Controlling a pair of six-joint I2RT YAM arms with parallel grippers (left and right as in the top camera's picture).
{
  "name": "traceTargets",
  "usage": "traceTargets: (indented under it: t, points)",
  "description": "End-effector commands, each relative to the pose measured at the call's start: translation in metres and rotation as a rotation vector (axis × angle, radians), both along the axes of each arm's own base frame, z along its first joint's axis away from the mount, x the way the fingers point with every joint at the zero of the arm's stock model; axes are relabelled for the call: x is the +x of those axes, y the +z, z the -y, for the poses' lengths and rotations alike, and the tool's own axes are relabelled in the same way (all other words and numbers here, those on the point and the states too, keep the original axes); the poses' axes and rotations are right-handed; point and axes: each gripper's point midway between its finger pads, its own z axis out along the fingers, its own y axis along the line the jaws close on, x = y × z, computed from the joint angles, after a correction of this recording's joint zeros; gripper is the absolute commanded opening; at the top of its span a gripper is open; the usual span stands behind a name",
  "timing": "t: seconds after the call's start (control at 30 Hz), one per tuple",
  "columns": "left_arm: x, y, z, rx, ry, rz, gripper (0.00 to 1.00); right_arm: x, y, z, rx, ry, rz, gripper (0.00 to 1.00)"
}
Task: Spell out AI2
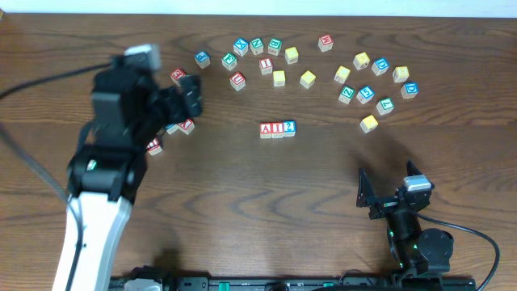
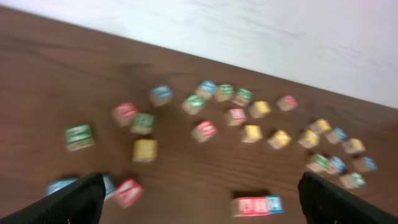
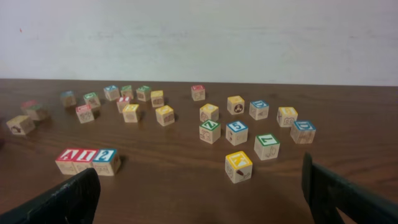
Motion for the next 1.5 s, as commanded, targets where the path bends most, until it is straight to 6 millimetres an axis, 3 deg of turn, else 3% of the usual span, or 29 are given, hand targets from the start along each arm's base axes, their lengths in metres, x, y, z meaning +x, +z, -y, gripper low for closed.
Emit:
traceTargets:
  t: [0.0, 0.23, 0.47, 0.8, 0.93, 1.17, 1.27, 1.47]
  points:
    - [-0.025, -0.01, -0.029, 0.029, 0.074, 0.021, 0.98, 0.0, 0.0, 0.001, 0.006, -0.001, 0.001, 0.99]
    - [-0.07, -0.047, -0.072, 0.079, 0.246, 0.093, 0.98, 0.0, 0.0, 0.001, 0.006, -0.001, 0.001, 0.99]
    - [-0.094, -0.069, -0.076, 0.204, 0.223, 0.296, 0.98, 0.0, 0.0, 0.001, 0.006, -0.001, 0.001, 0.99]
    - [-0.108, -0.102, -0.075, 0.333, 0.203, 0.51, 0.98, 0.0, 0.0, 0.001, 0.006, -0.001, 0.001, 0.99]
    - [-0.111, -0.119, -0.075, 0.352, 0.197, 0.501, 0.98, 0.0, 0.0, 0.001, 0.006, -0.001, 0.001, 0.99]
    - [-0.116, -0.129, -0.075, 0.378, 0.186, 0.464, 0.98, 0.0, 0.0, 0.001, 0.006, -0.001, 0.001, 0.99]
    - [-0.119, -0.147, -0.077, 0.379, 0.184, 0.39, 0.98, 0.0, 0.0, 0.001, 0.006, -0.001, 0.001, 0.99]
    - [-0.119, -0.146, -0.077, 0.377, 0.189, 0.392, 0.98, 0.0, 0.0, 0.001, 0.006, -0.002, 0.001, 0.99]
